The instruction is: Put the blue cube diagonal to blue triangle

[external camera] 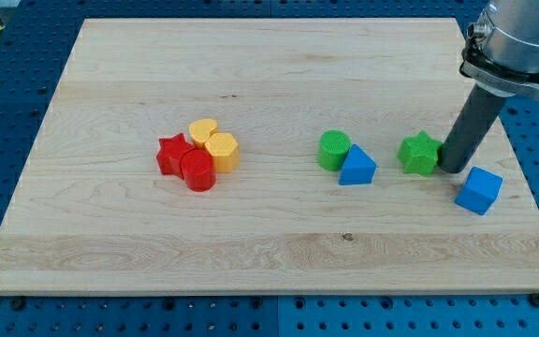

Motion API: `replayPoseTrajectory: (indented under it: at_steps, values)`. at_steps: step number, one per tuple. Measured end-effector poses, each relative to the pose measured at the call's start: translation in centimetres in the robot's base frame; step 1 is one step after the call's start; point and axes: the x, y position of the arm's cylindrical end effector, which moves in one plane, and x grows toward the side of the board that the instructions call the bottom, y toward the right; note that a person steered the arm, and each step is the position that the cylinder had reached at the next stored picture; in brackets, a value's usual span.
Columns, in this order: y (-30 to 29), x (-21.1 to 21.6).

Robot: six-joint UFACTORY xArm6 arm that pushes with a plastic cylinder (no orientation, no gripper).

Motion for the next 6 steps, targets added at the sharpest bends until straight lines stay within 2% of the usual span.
replayPoseTrajectory:
  at_steps: [3,6]
  values:
    - [0.7,0.7]
    - [-0.1,4.1]
